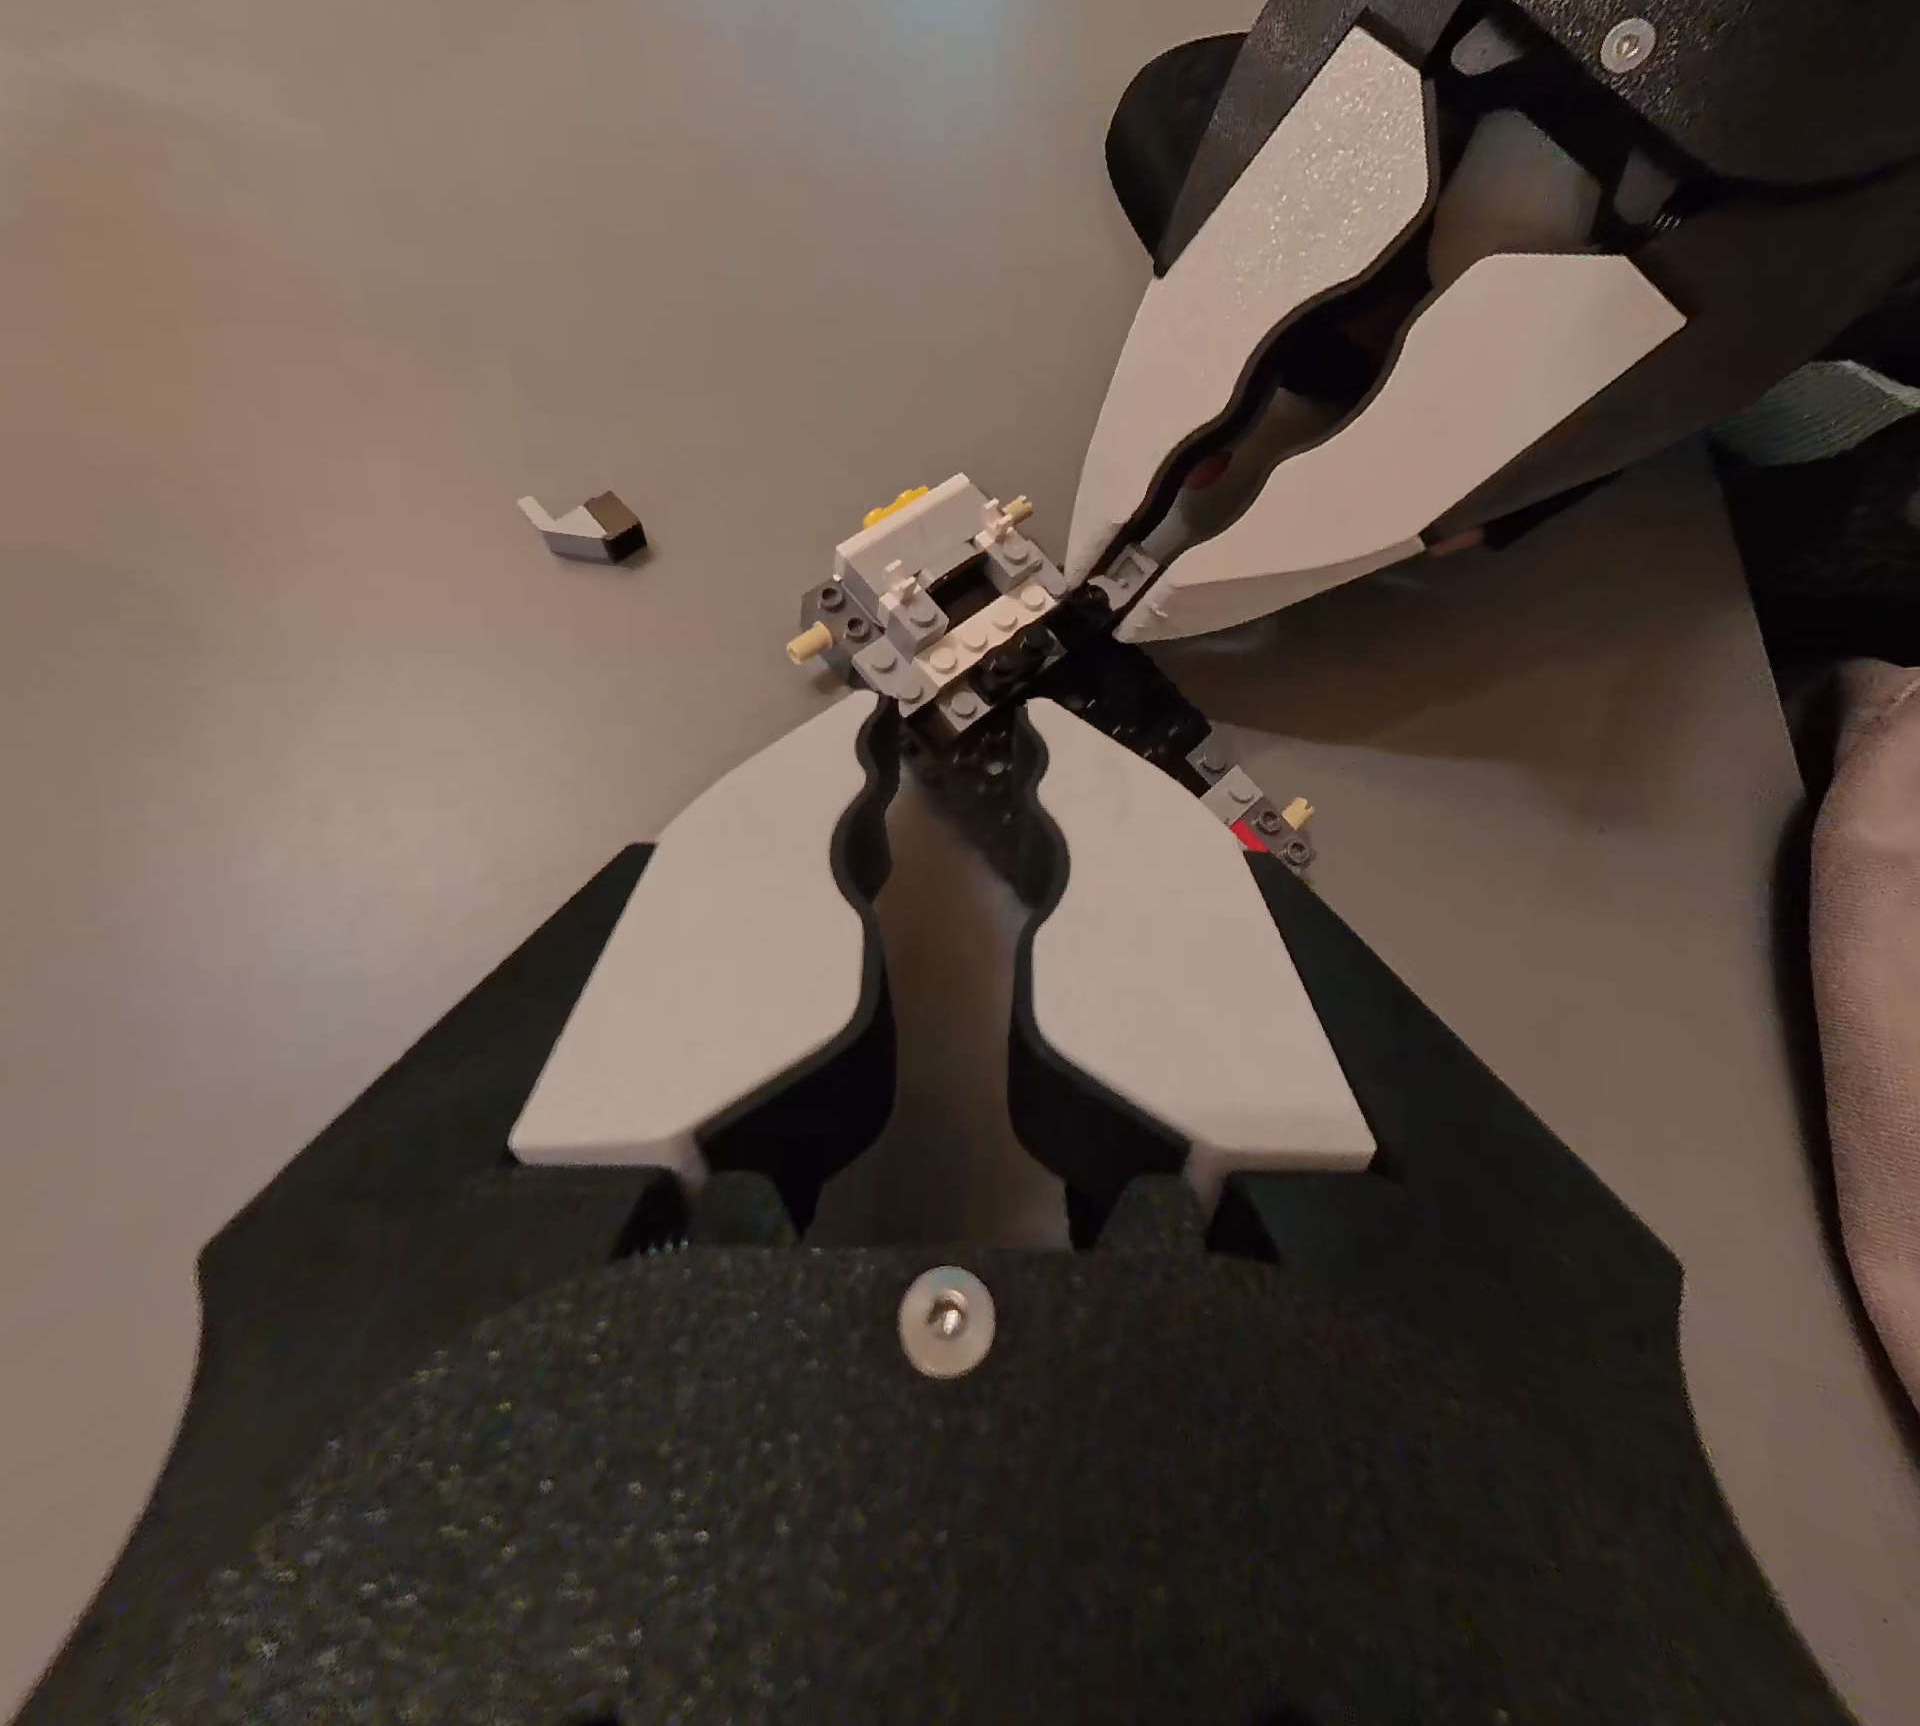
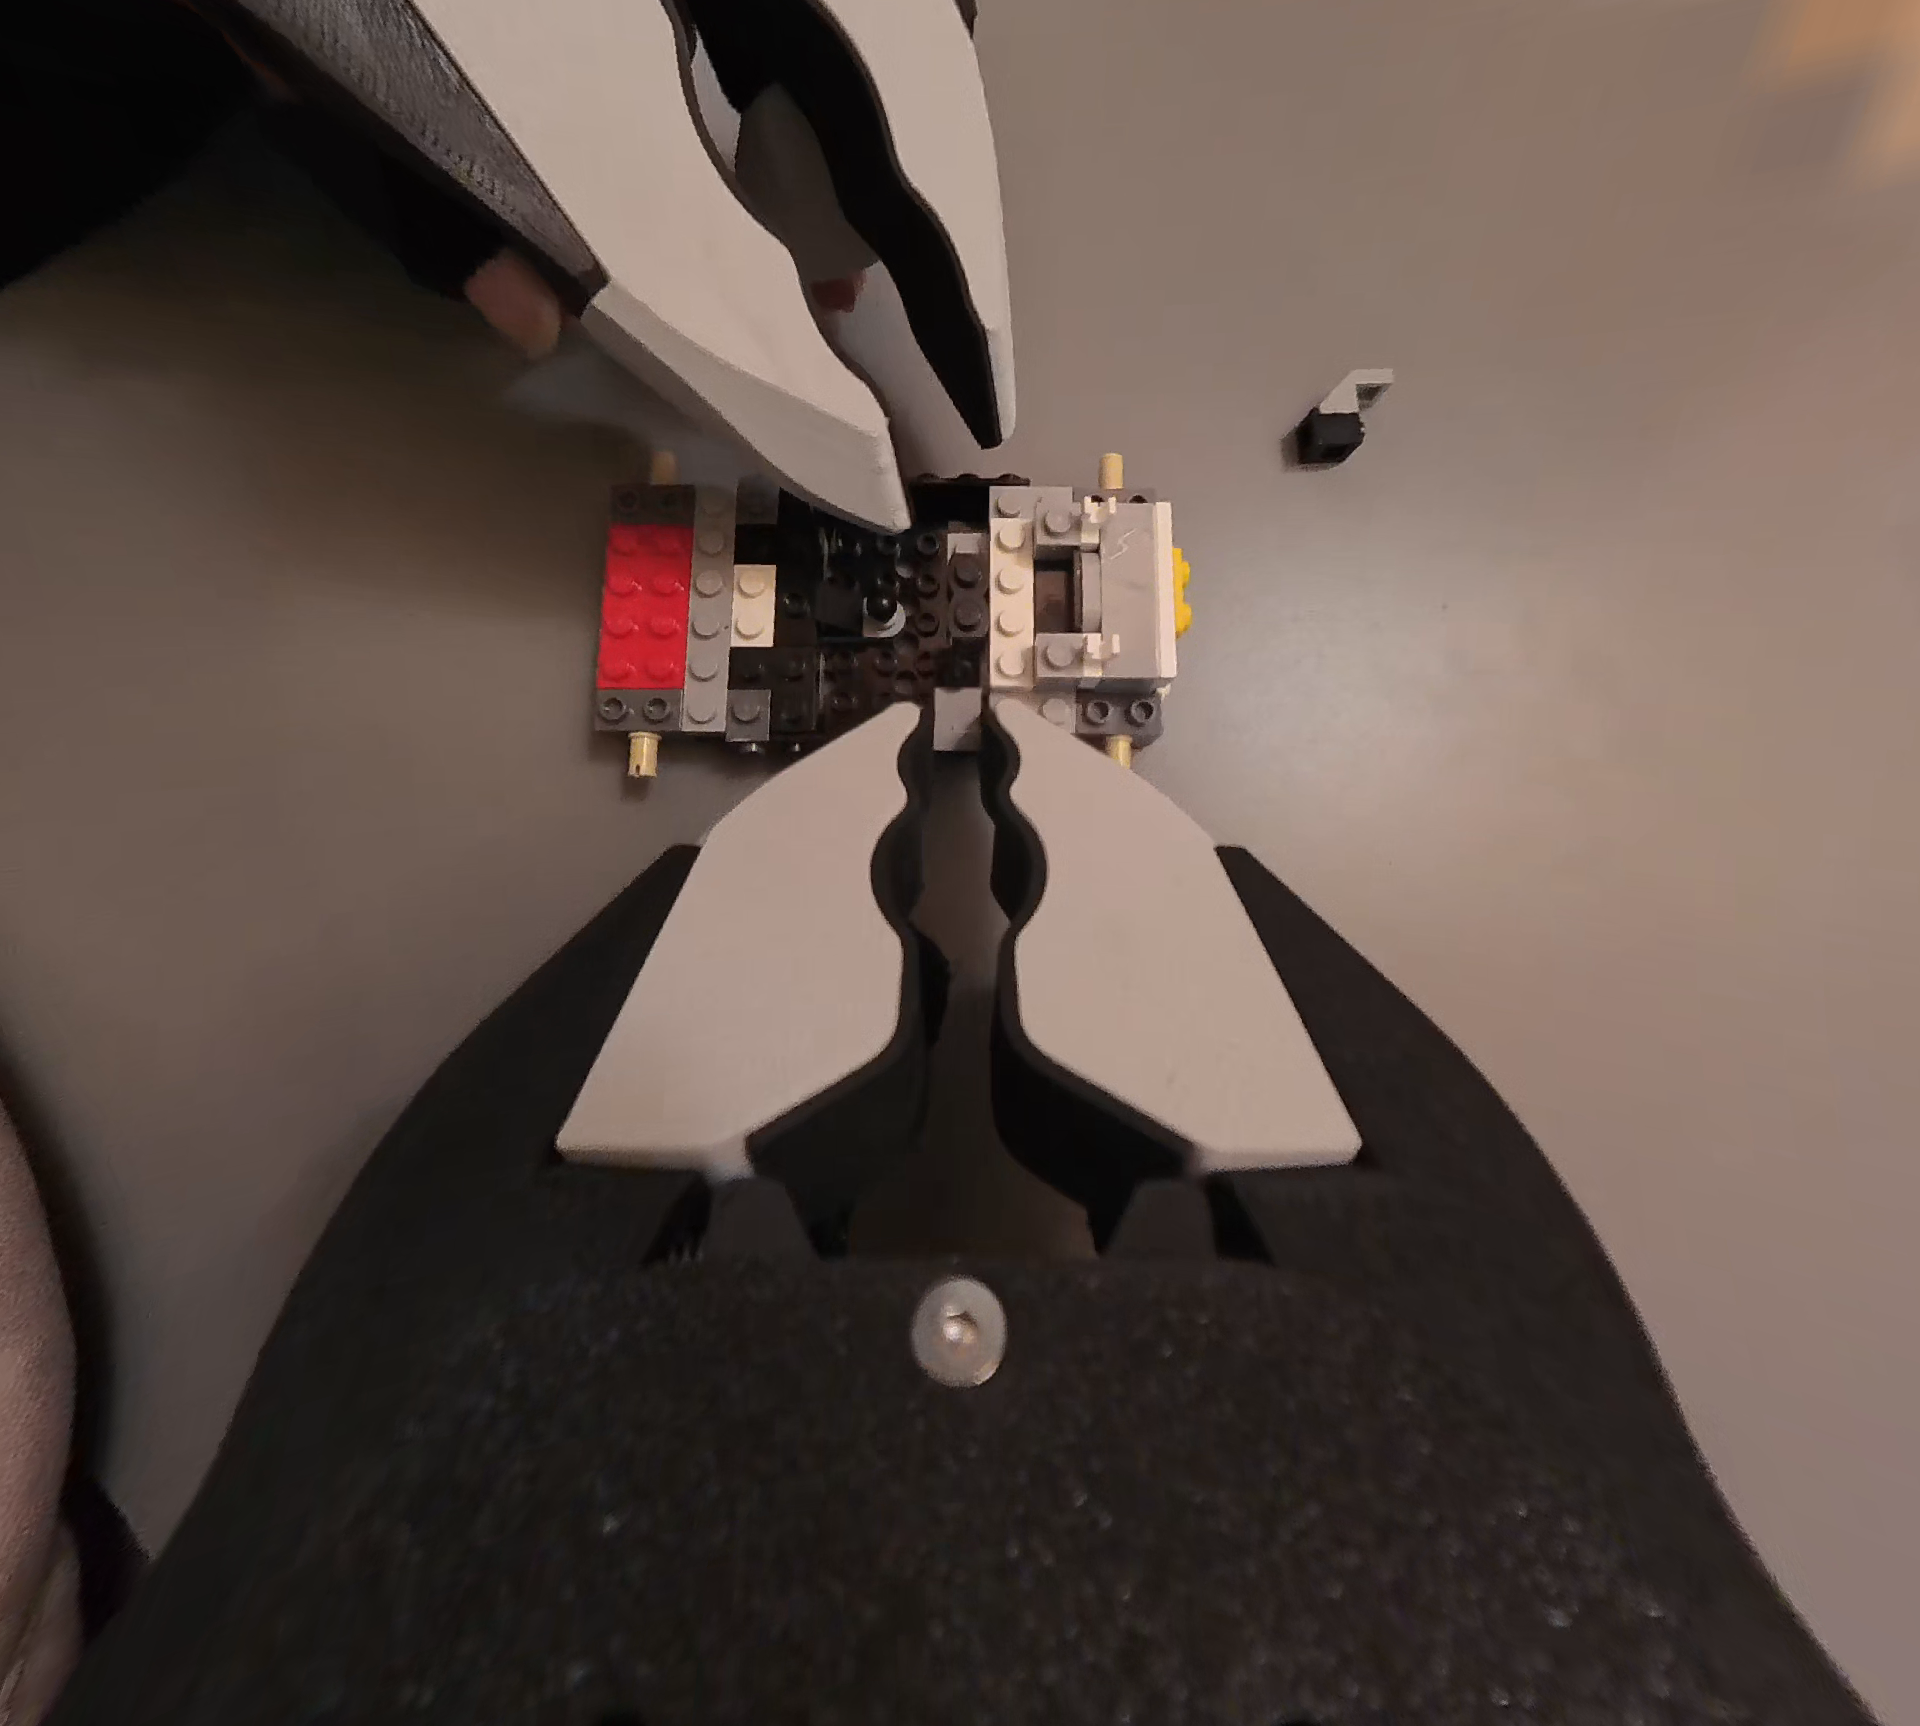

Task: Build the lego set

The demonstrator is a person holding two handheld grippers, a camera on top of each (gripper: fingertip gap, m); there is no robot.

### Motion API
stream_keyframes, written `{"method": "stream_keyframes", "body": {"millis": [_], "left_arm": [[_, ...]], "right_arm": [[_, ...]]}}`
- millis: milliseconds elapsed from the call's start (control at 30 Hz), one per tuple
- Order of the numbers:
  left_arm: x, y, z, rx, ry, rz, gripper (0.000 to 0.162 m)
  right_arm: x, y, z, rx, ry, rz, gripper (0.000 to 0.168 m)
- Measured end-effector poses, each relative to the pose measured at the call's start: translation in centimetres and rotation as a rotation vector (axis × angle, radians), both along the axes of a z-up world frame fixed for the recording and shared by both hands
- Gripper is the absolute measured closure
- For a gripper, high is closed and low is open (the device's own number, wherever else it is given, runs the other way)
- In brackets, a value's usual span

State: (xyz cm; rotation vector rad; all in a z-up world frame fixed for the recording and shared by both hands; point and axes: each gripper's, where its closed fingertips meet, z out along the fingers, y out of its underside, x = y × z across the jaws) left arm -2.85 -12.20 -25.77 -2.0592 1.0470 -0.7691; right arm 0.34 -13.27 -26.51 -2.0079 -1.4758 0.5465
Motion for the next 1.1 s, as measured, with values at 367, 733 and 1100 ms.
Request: {"method": "stream_keyframes", "body": {"millis": [367, 733, 1100], "left_arm": [[0.1, -0.1, 0.2, 0.012, 0.002, -0.002, 0.142], [0.9, -0.4, 0.4, 0.072, 0.026, -0.027, 0.15], [1.8, -0.3, -0.1, 0.222, 0.152, -0.085, 0.155]], "right_arm": [[0.0, 0.3, -0.1, -0.032, -0.171, 0.034, 0.161], [-0.4, 0.5, -0.1, -0.05, -0.239, 0.065, 0.161], [-1.0, 0.7, -0.2, -0.043, -0.223, 0.088, 0.161]]}}
